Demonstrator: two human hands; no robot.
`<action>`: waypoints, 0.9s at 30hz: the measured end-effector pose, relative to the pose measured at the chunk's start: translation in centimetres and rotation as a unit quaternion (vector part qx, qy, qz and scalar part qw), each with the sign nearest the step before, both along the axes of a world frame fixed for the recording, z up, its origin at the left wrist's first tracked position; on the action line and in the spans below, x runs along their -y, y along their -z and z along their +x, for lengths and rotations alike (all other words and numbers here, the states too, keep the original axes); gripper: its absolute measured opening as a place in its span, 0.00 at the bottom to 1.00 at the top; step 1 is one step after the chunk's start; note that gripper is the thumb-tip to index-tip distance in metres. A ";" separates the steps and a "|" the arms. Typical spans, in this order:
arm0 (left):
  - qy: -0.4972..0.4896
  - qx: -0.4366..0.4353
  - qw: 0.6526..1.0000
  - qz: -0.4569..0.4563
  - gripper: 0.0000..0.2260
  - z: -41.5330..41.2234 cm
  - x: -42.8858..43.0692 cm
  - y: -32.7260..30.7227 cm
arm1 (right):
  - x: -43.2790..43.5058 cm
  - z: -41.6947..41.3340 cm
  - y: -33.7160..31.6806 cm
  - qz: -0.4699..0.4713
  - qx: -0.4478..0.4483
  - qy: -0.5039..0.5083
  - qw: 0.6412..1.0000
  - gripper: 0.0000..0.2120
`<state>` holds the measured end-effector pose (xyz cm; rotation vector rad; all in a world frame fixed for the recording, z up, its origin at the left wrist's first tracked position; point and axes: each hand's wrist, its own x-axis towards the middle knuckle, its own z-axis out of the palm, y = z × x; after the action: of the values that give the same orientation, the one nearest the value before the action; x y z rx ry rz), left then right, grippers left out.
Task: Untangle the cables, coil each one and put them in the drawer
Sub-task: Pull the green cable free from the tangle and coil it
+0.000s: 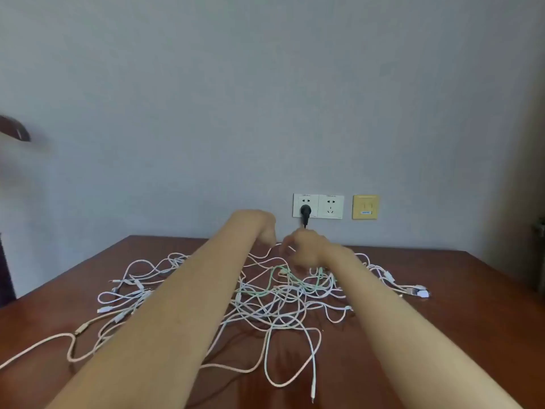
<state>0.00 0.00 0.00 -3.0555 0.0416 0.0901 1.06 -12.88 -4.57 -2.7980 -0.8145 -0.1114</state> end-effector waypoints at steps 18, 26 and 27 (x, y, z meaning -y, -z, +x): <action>-0.029 -0.183 0.982 0.031 0.23 -0.2 -3.4 6.7 | -2.8 -1.2 5.9 -0.072 -0.001 -0.047 0.996 0.22; -0.042 -0.174 0.984 0.023 0.23 -0.1 -5.1 9.0 | -3.2 -1.3 6.4 -0.143 0.018 -0.047 0.988 0.13; -0.044 -0.172 0.984 0.014 0.21 -0.2 -5.3 9.1 | -3.0 -1.3 6.3 -0.136 0.012 -0.046 0.990 0.13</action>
<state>-0.16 5.29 -9.12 -2.9732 -0.0708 0.6153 -0.27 -9.90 -10.88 -3.0084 -1.0335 -0.0200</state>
